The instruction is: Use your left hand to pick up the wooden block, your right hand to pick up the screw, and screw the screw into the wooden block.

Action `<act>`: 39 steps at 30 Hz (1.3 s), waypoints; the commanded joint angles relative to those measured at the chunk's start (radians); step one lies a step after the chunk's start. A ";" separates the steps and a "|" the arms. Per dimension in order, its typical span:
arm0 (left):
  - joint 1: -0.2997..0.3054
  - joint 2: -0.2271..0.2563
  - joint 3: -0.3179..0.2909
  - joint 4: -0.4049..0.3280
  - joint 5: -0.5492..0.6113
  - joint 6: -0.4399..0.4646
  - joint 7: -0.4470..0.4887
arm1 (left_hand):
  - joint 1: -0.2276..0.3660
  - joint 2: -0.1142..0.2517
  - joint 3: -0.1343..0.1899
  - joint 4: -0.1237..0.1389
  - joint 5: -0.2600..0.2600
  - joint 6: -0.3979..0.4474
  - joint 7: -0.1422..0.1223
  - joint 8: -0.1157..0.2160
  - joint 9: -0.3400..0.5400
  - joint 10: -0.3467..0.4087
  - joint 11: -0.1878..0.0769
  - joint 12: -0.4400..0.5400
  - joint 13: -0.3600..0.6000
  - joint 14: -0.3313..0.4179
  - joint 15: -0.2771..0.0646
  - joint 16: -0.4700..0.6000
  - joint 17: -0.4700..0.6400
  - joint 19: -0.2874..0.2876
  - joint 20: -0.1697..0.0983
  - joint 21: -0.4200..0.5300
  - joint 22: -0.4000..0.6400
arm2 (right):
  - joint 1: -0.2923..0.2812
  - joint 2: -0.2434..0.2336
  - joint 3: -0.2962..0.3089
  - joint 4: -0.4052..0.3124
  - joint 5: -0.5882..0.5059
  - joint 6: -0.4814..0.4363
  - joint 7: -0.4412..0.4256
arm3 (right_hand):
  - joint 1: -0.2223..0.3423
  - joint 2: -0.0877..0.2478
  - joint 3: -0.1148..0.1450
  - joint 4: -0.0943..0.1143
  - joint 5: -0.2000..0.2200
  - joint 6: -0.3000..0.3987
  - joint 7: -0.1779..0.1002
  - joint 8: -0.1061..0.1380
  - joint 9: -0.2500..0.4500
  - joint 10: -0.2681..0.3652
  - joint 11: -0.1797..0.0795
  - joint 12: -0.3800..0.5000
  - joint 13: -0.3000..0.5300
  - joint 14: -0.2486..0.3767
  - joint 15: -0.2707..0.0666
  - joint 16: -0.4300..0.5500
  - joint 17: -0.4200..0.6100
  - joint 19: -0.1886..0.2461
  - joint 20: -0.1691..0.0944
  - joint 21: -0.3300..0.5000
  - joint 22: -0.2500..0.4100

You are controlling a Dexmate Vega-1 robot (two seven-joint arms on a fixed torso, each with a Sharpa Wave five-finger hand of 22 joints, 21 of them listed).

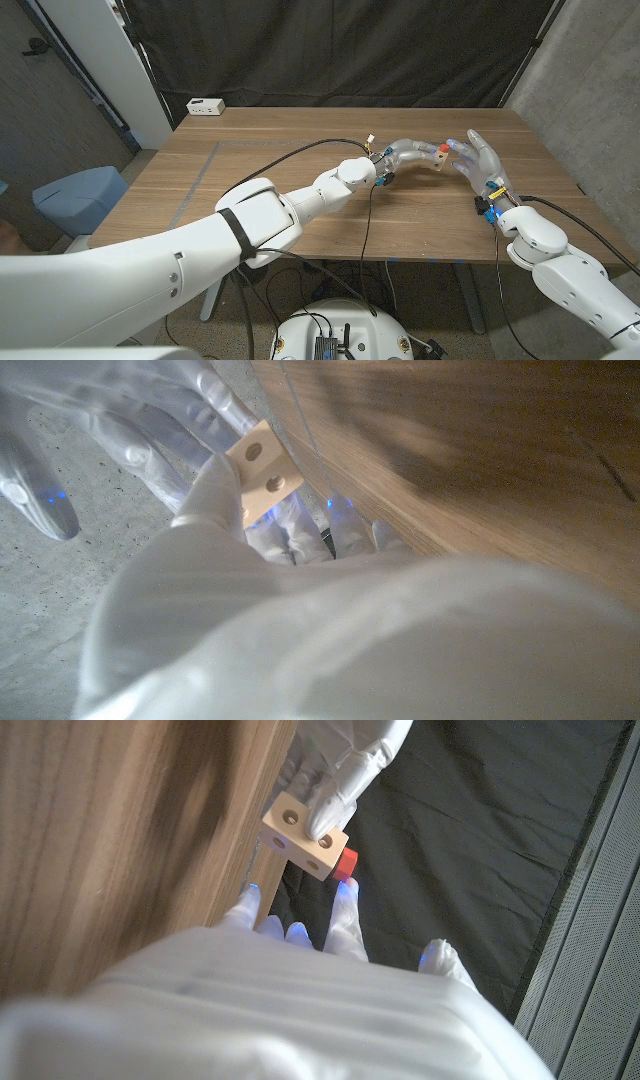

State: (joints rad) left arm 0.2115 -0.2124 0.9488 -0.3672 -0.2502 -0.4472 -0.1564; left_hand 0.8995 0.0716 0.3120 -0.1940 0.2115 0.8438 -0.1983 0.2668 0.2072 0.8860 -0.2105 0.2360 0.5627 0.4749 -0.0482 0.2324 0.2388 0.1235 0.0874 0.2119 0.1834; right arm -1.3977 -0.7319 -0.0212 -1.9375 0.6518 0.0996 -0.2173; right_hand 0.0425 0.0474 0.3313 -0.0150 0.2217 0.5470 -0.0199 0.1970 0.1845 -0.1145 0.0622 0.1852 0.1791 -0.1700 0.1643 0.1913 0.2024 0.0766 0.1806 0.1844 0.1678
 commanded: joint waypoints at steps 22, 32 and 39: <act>0.008 0.020 0.001 -0.038 -0.004 0.018 0.006 | -0.016 0.039 0.045 0.042 0.004 0.078 0.030 0.010 0.003 0.010 -0.004 0.016 0.005 0.009 -0.095 0.000 0.006 0.009 0.000 0.000 0.003 | 0.016 0.011 -0.021 0.005 -0.016 0.017 -0.043 | 0.000 0.010 0.001 -0.001 0.004 0.023 -0.013 0.005 0.002 0.019 -0.012 0.010 0.003 -0.020 -0.006 0.014 0.000 0.011 0.000 0.008 0.003; 0.006 0.017 0.000 -0.027 -0.004 0.006 0.009 | -0.014 0.037 0.044 0.041 0.004 0.081 0.033 0.011 0.003 0.010 -0.003 0.016 0.005 0.009 -0.096 0.001 0.007 0.011 -0.001 0.001 0.003 | 0.015 0.018 -0.021 0.006 -0.025 0.027 -0.053 | 0.001 0.010 0.000 -0.002 0.005 -0.001 -0.026 -0.006 0.002 0.013 -0.011 0.007 0.003 -0.020 -0.007 0.013 0.000 0.010 0.000 0.008 0.003; 0.005 0.014 0.001 -0.021 -0.003 0.004 0.007 | -0.015 0.037 0.043 0.041 0.004 0.081 0.031 0.011 0.003 0.011 -0.004 0.017 0.005 0.010 -0.097 0.001 0.007 0.012 -0.001 0.001 0.003 | 0.012 0.025 -0.023 0.006 -0.030 0.034 -0.060 | 0.002 0.009 0.000 -0.002 0.005 -0.012 -0.031 -0.010 0.002 0.006 -0.010 0.004 0.003 -0.021 -0.006 0.013 0.000 0.010 0.000 0.007 0.003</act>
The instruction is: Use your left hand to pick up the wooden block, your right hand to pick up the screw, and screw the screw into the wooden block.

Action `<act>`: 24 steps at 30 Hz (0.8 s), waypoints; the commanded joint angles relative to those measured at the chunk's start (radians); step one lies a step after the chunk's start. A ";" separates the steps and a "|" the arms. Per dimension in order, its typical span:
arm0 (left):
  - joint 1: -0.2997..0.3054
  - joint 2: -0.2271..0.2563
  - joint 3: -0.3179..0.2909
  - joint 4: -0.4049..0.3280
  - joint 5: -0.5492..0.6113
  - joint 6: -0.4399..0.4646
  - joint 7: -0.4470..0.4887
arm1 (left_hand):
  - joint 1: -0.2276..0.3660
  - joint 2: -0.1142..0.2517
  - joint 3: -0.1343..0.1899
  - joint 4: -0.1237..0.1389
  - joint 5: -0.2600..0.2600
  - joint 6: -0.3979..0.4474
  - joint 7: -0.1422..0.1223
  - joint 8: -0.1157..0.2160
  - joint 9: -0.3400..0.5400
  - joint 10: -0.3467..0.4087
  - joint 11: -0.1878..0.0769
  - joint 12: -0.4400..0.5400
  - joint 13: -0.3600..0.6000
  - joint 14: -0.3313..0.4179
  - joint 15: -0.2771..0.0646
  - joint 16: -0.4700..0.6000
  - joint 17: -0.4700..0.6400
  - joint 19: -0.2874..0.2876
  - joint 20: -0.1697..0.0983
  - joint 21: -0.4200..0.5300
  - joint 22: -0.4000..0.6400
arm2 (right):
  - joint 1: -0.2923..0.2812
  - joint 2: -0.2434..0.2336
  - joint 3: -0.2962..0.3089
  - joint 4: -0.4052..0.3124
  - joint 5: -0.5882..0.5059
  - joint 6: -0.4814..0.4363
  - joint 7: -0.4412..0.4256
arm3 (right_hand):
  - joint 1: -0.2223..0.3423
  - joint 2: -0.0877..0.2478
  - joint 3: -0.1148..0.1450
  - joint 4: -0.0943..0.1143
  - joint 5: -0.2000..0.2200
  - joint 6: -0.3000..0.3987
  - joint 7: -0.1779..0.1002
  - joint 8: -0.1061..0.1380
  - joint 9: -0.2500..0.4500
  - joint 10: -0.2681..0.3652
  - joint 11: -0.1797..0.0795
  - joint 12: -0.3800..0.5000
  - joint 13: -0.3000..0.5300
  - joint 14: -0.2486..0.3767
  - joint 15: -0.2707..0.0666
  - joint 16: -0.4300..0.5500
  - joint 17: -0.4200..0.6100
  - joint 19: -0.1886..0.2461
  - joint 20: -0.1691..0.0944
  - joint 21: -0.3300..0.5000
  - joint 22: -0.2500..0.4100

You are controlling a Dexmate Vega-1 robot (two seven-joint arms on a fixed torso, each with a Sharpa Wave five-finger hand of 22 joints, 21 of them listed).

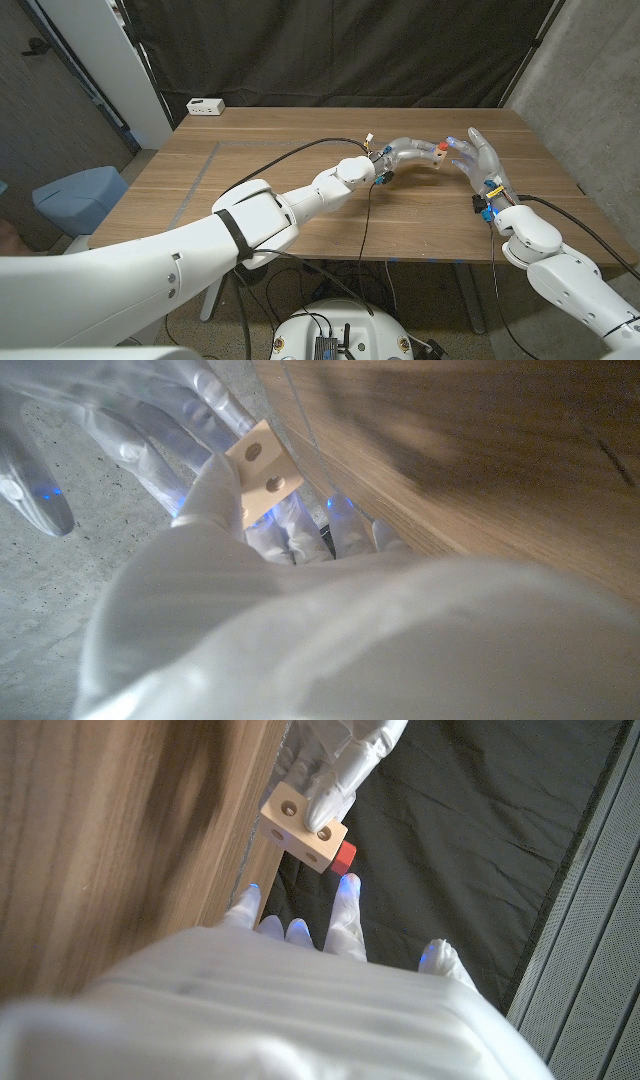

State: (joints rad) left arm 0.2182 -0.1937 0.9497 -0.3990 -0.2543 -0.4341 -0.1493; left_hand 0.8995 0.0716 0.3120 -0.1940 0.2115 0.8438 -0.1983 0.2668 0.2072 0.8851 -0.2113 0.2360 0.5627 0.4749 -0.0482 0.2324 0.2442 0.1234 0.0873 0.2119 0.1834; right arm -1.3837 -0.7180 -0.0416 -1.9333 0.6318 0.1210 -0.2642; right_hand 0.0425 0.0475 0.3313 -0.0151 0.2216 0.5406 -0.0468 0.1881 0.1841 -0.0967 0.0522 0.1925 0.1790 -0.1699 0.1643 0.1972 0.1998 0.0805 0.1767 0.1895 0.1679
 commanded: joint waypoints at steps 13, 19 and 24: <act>-0.002 -0.007 0.002 0.009 0.003 -0.010 0.000 | -0.014 0.036 0.043 0.041 0.004 0.080 0.030 0.010 0.003 0.012 -0.003 0.017 0.005 0.009 -0.096 0.001 0.001 0.012 -0.001 0.001 0.003 | 0.004 0.006 -0.004 0.008 -0.005 0.007 -0.004 | 0.003 0.008 -0.001 -0.004 0.005 -0.064 -0.027 -0.016 0.003 -0.030 0.000 -0.008 0.003 -0.031 -0.004 0.003 0.002 0.001 0.007 0.000 0.003; -0.003 -0.008 0.002 0.011 0.003 -0.012 0.000 | -0.014 0.036 0.043 0.041 0.004 0.081 0.030 0.011 0.003 0.012 -0.002 0.017 0.005 0.009 -0.097 0.000 0.001 0.012 -0.002 0.001 0.003 | 0.009 -0.002 -0.004 0.008 0.003 -0.003 0.006 | 0.002 0.007 -0.002 -0.003 0.005 -0.100 -0.033 -0.020 0.003 -0.048 0.008 -0.011 0.003 -0.037 -0.002 0.001 0.003 -0.003 0.008 -0.001 0.003; -0.003 -0.006 0.002 0.007 0.003 -0.010 -0.001 | -0.014 0.037 0.043 0.042 0.004 0.080 0.031 0.010 0.003 0.013 -0.002 0.017 0.004 0.010 -0.097 0.000 0.001 0.012 -0.002 0.001 0.003 | 0.011 -0.011 -0.005 0.008 0.015 -0.015 0.017 | 0.001 0.006 -0.003 -0.003 0.004 -0.114 -0.030 -0.020 0.003 -0.056 0.012 -0.013 0.003 -0.044 0.000 0.000 0.003 -0.009 0.009 -0.003 0.003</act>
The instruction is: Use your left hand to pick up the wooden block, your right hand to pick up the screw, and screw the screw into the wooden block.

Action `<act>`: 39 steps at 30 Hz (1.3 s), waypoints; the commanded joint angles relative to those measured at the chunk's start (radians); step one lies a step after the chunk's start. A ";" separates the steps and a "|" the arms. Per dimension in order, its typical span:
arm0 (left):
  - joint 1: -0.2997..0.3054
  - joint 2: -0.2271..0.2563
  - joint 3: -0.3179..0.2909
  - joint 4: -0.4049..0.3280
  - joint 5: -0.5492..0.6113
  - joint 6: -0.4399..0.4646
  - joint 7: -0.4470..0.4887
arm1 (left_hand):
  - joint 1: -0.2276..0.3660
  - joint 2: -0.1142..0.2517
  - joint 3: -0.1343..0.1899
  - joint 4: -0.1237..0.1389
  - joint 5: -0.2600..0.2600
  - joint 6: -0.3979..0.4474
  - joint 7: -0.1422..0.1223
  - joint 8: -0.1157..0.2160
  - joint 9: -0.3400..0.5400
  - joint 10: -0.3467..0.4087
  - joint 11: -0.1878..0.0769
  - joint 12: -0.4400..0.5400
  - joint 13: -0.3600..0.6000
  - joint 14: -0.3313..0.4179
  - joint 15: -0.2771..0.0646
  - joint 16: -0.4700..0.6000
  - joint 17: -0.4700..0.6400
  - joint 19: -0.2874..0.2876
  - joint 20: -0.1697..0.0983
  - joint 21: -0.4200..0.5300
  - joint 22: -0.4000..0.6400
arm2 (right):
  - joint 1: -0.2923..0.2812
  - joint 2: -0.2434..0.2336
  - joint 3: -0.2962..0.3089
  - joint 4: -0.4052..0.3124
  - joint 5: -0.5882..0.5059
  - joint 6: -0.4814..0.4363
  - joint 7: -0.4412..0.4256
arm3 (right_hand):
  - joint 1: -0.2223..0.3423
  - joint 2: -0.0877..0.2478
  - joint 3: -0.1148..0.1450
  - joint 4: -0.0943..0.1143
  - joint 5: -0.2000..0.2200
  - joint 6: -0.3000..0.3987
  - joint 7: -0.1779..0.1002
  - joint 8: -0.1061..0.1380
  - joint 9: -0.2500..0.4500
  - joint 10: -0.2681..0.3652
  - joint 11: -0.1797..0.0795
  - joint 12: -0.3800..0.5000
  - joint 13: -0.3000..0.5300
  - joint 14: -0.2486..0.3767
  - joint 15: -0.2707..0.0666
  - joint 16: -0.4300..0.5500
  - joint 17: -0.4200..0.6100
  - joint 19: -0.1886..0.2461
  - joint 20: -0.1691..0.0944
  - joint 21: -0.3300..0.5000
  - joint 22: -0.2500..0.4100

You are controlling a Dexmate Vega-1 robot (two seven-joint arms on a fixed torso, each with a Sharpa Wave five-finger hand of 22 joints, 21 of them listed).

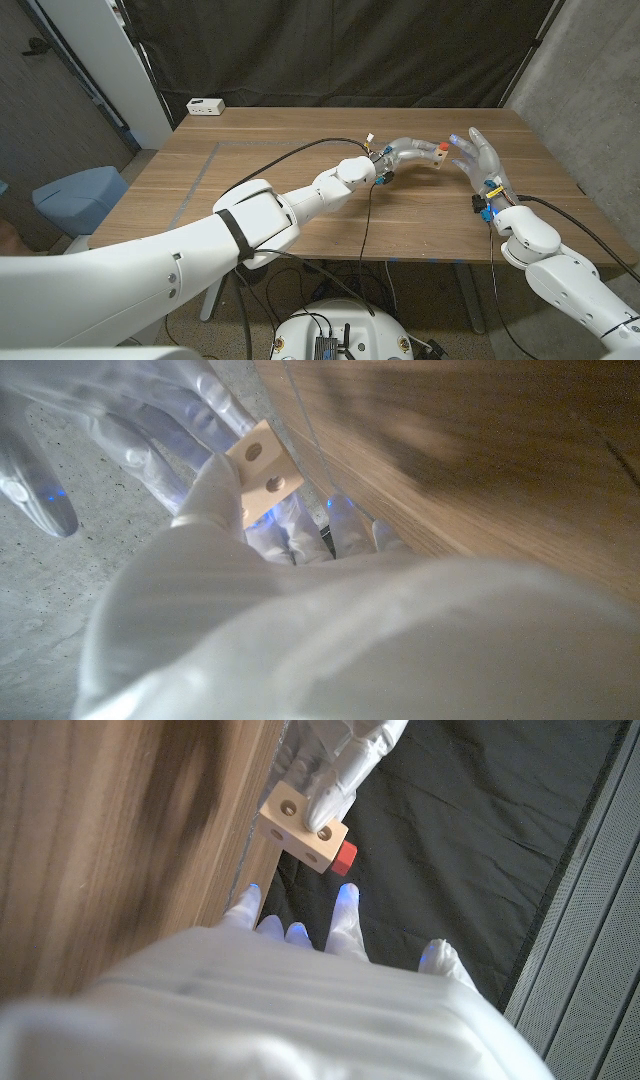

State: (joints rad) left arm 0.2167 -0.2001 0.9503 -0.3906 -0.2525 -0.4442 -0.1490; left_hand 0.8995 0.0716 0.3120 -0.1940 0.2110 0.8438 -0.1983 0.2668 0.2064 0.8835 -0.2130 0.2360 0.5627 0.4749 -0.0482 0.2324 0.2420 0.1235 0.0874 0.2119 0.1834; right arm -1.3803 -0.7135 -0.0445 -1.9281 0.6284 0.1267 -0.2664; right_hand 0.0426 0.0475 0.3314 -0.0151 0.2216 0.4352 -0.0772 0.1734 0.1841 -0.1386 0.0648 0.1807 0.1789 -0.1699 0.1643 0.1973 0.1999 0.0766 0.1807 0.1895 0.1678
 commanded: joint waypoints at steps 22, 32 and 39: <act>0.003 0.007 -0.002 -0.014 -0.002 0.010 -0.003 | -0.015 0.037 0.043 0.042 0.005 0.081 0.030 0.011 0.004 0.013 -0.001 0.017 0.005 0.009 -0.097 0.001 0.004 0.011 -0.001 0.000 0.003 | 0.026 -0.028 -0.017 0.012 0.038 -0.039 0.033 | -0.008 0.002 -0.010 0.003 0.004 0.002 0.015 0.011 0.003 -0.027 -0.002 0.001 0.004 -0.054 0.003 0.000 0.006 -0.012 0.009 -0.003 0.003; 0.006 0.014 -0.003 -0.025 -0.004 0.019 -0.003 | -0.015 0.037 0.043 0.043 0.005 0.080 0.031 0.010 0.004 0.014 -0.001 0.017 0.005 0.010 -0.096 0.000 0.003 0.012 -0.002 0.000 0.003 | 0.029 -0.028 -0.020 0.010 0.038 -0.044 0.022 | -0.009 0.003 -0.011 0.005 0.005 0.024 0.023 0.021 0.003 -0.021 -0.004 0.006 0.004 -0.052 0.002 0.002 0.006 -0.010 0.007 -0.001 0.003; 0.009 0.018 -0.003 -0.036 -0.005 0.028 -0.003 | -0.015 0.037 0.043 0.043 0.005 0.080 0.031 0.011 0.004 0.014 -0.001 0.017 0.005 0.008 -0.097 0.000 0.003 0.011 -0.001 0.000 0.003 | 0.026 -0.031 -0.018 0.006 0.040 -0.051 0.014 | -0.008 0.003 -0.012 0.005 0.005 0.038 0.030 0.025 0.003 -0.016 -0.004 0.009 0.003 -0.049 0.001 0.004 0.006 -0.009 0.006 0.000 0.003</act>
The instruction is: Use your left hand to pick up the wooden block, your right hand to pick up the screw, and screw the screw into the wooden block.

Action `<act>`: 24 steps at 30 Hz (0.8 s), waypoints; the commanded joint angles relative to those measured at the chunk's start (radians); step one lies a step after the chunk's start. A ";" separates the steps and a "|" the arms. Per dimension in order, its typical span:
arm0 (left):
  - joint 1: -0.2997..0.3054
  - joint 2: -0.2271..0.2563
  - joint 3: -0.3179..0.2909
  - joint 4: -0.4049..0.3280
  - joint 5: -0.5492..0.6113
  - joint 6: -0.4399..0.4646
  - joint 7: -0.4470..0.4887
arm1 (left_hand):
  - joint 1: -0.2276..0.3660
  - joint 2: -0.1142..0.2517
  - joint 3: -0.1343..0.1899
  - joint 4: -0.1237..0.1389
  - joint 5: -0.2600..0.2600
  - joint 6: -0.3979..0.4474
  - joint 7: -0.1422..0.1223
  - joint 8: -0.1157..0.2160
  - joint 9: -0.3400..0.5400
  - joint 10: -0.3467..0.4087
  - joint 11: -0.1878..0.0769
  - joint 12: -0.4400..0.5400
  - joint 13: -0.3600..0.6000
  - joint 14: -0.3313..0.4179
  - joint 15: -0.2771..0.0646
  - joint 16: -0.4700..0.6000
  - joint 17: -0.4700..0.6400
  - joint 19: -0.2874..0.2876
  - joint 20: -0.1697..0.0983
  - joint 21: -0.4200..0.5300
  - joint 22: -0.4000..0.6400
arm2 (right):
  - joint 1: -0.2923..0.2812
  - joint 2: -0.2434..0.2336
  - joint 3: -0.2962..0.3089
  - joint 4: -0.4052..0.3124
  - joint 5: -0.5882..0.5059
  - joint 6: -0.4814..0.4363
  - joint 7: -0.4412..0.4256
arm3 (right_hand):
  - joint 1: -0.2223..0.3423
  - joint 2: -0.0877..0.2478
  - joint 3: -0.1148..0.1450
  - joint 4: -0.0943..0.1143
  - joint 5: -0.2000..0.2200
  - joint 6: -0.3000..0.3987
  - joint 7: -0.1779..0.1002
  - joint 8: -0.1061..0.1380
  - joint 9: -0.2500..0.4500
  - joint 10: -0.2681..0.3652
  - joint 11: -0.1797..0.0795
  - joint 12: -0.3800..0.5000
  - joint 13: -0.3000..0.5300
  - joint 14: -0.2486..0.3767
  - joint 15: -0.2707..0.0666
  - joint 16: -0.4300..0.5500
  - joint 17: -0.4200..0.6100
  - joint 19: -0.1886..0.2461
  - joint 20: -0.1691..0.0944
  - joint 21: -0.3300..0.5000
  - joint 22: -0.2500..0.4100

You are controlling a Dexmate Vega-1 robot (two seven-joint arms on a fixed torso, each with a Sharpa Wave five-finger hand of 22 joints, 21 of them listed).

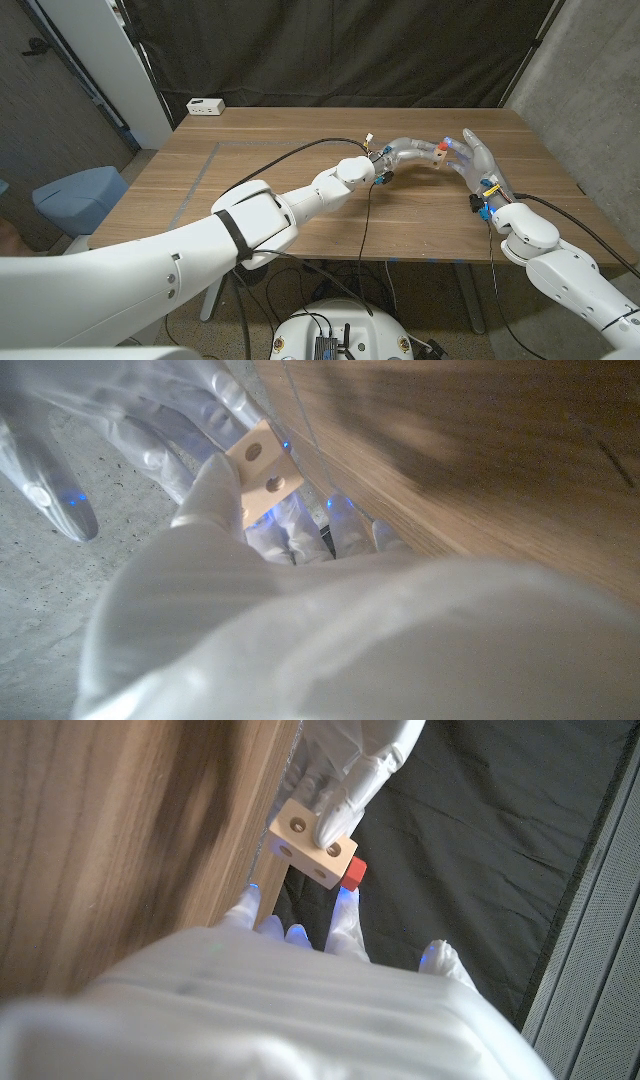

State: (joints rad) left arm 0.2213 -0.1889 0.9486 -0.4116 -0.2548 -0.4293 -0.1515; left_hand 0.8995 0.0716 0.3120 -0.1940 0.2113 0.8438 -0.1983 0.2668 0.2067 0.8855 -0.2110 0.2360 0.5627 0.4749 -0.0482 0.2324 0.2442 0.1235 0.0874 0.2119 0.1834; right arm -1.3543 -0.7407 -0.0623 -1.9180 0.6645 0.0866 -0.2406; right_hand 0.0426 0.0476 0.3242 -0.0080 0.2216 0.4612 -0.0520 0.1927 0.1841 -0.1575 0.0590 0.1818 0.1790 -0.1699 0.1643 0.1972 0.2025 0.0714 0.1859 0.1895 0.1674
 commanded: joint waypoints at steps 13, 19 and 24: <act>0.005 0.012 -0.001 -0.026 -0.004 0.026 -0.001 | -0.015 0.038 0.043 0.043 0.005 0.079 0.031 0.010 0.004 0.010 -0.003 0.016 0.005 0.009 -0.096 0.000 0.001 0.010 -0.001 0.000 0.003 | -0.001 -0.004 0.000 -0.006 0.009 -0.020 -0.019 | -0.007 0.004 -0.005 -0.001 0.006 0.039 0.010 0.014 0.004 0.016 -0.001 0.013 0.003 -0.042 0.000 0.007 0.003 -0.001 0.000 0.001 0.004; 0.003 0.011 -0.001 -0.026 -0.005 0.032 0.000 | -0.015 0.037 0.042 0.043 0.005 0.078 0.030 0.010 0.004 0.010 -0.003 0.016 0.005 0.007 -0.097 -0.001 0.001 0.011 -0.001 0.000 0.003 | -0.004 -0.004 0.002 -0.011 0.007 -0.022 -0.027 | -0.007 0.005 -0.006 -0.001 0.007 0.055 0.011 0.018 0.004 0.021 -0.003 0.014 0.003 -0.040 -0.001 0.007 0.002 0.002 0.000 0.002 0.004; 0.002 0.011 0.000 -0.026 -0.005 0.034 -0.001 | -0.015 0.036 0.042 0.042 0.005 0.078 0.031 0.010 0.004 0.010 -0.003 0.016 0.005 0.009 -0.097 0.000 0.001 0.011 -0.002 0.000 0.003 | -0.010 -0.002 0.004 -0.017 0.000 -0.021 -0.039 | -0.005 0.005 -0.006 -0.001 0.007 0.076 0.014 0.024 0.004 0.032 -0.005 0.017 0.003 -0.036 -0.003 0.009 0.002 0.008 -0.002 0.004 0.004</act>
State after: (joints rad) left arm 0.2256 -0.1789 0.9474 -0.4354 -0.2583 -0.4052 -0.1522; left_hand 0.8995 0.0716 0.3120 -0.1940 0.2114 0.8438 -0.1983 0.2667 0.2072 0.8851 -0.2114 0.2360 0.5627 0.4749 -0.0482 0.2324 0.2419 0.1235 0.0874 0.2119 0.1834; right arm -1.3555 -0.7445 -0.0625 -1.9244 0.6715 0.0677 -0.2631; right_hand 0.0426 0.0476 0.3243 -0.0081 0.2215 0.5221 -0.0373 0.2086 0.1840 -0.1337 0.0537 0.1925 0.1790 -0.1699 0.1643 0.1972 0.2023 0.0717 0.1856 0.1894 0.1675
